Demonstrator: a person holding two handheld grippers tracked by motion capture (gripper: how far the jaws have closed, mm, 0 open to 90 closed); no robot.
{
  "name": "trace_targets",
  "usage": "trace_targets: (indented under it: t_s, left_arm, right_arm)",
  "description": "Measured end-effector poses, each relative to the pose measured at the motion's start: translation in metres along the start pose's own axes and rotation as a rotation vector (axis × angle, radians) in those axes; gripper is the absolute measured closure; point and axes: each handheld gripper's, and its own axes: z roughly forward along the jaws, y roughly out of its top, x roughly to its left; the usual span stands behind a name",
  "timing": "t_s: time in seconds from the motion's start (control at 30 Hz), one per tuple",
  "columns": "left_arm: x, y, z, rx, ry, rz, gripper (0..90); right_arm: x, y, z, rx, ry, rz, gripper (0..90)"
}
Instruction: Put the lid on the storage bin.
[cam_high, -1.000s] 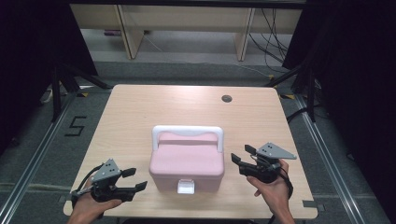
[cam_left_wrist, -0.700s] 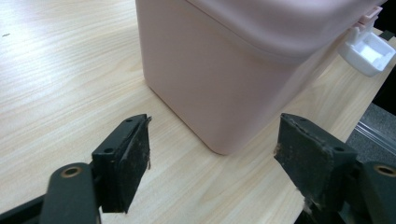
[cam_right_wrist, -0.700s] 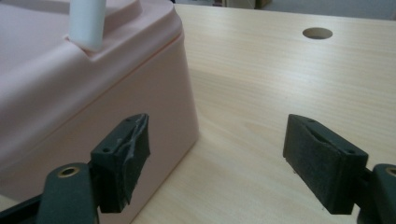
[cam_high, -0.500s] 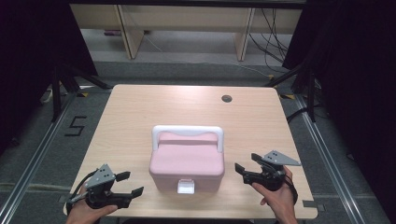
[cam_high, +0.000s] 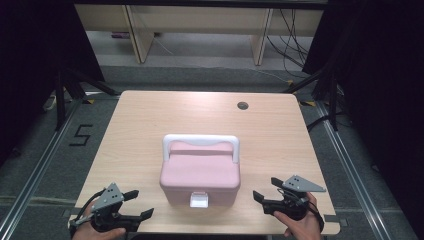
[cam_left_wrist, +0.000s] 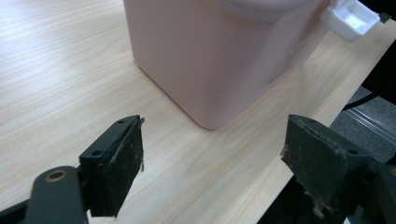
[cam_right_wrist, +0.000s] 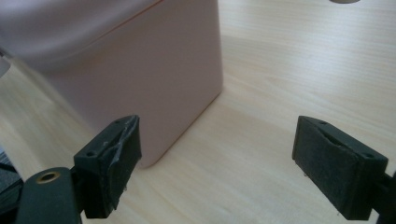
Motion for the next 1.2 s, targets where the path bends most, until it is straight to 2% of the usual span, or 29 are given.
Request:
trace_targets:
  t_s: [0.03,0.07,0.1,0.13,0.17,0.2,0.27,0.3,0.33,0.37,0.4,0.43,0.47,0.5,0.53,0.57,0.6,0.63,0.67,0.7,0.73,0.77,0.8,0.87,0.9,0.93,1.0,1.13,1.2]
  left_arm:
    - [0.0,-0.001,0.0,0.0,-0.001,0.007,19.4]
    - [-0.002,-0.001,0.001,-0.008,0.002,-0.007,19.3]
    - [-0.002,-0.002,0.001,-0.009,0.001,-0.004,19.2]
    - [-0.002,-0.003,0.001,-0.002,0.002,0.009,19.1]
    - [-0.002,-0.003,0.001,-0.003,0.0,0.01,19.0]
    - [-0.003,-0.004,0.001,-0.001,0.004,0.014,18.8]
    - [-0.004,-0.006,0.001,0.001,0.007,0.022,18.3]
    - [-0.005,-0.008,0.004,-0.014,0.01,0.015,18.1]
    - [-0.005,-0.009,0.004,0.007,0.018,0.029,17.9]
    - [-0.005,-0.011,0.006,0.004,0.02,0.032,17.8]
    - [-0.006,-0.013,0.007,0.019,0.028,0.039,17.6]
    - [-0.006,-0.014,0.006,0.036,0.025,0.054,17.5]
    - [-0.007,-0.015,0.008,0.017,0.018,0.036,17.4]
    - [-0.008,-0.016,0.008,0.027,0.02,0.043,17.4]
    - [-0.009,-0.016,0.008,0.026,0.02,0.04,17.3]
    - [-0.008,-0.016,0.007,0.034,0.021,0.057,17.2]
    - [-0.009,-0.017,0.008,0.032,0.026,0.061,17.0]
    - [-0.011,-0.018,0.009,0.02,0.021,0.044,16.9]
    - [-0.01,-0.019,0.009,0.028,0.026,0.064,16.7]
    - [-0.011,-0.019,0.009,0.024,0.024,0.05,16.5]
    - [-0.012,-0.02,0.009,0.022,0.029,0.039,16.4]
    - [-0.012,-0.02,0.009,0.02,0.025,0.038,15.8]
    - [-0.009,-0.021,0.008,0.04,0.031,0.072,15.6]
    - [-0.011,-0.022,0.01,0.012,0.026,0.044,15.6]
    - [-0.011,-0.022,0.01,0.012,0.027,0.043,15.6]
    - [-0.011,-0.022,0.009,0.012,0.026,0.04,15.6]
    - [-0.009,-0.022,0.008,0.026,0.027,0.057,15.6]
    - [-0.009,-0.022,0.008,0.025,0.03,0.054,15.6]
    - [-0.009,-0.022,0.008,0.024,0.03,0.054,15.6]
  right_arm:
    - [0.0,-0.002,0.0,0.001,0.004,-0.02,16.2]
    - [0.003,-0.004,0.0,0.002,0.016,0.002,16.2]
    - [0.003,-0.005,0.0,-0.003,0.013,-0.025,16.2]
    - [0.007,-0.006,-0.002,0.017,0.025,-0.008,16.2]
    - [0.008,-0.009,-0.001,0.013,0.022,-0.013,16.2]
    - [0.008,-0.009,-0.003,0.02,0.02,-0.038,16.2]
    - [0.011,-0.013,-0.003,0.033,0.03,-0.031,16.4]
    - [0.013,-0.015,-0.004,0.045,0.029,-0.035,16.5]
    - [0.016,-0.018,-0.004,0.043,0.028,-0.022,16.5]
    - [0.014,-0.019,-0.004,0.037,0.03,-0.071,16.6]
    - [0.016,-0.021,-0.005,0.042,0.031,-0.05,16.6]
    - [0.016,-0.023,-0.005,0.046,0.023,-0.066,16.6]
    - [0.016,-0.024,-0.007,0.057,0.028,-0.079,16.6]
    - [0.017,-0.026,-0.008,0.07,0.027,-0.06,16.5]
    - [0.017,-0.028,-0.008,0.067,0.021,-0.08,16.5]
    - [0.019,-0.03,-0.009,0.09,0.02,-0.056,16.5]
    - [0.018,-0.031,-0.009,0.092,0.03,-0.072,16.5]
    - [0.018,-0.033,-0.008,0.099,0.03,-0.084,16.5]
    - [0.019,-0.035,-0.009,0.12,0.029,-0.074,16.5]
    - [0.021,-0.037,-0.01,0.133,0.031,-0.059,16.5]
    - [0.02,-0.038,-0.008,0.118,0.037,-0.089,16.5]
    - [0.022,-0.038,-0.009,0.122,0.015,-0.078,16.5]
    - [0.02,-0.038,-0.01,0.12,0.01,-0.104,16.4]
    - [0.02,-0.038,-0.009,0.124,0.009,-0.107,16.4]
    - [0.02,-0.039,-0.008,0.116,0.011,-0.124,16.4]
    - [0.022,-0.039,-0.009,0.131,0.006,-0.109,16.4]
    - [0.021,-0.039,-0.007,0.131,0.014,-0.129,16.4]
    - [0.021,-0.039,-0.006,0.13,0.024,-0.13,16.4]
    - [0.021,-0.039,-0.008,0.125,0.006,-0.114,16.4]
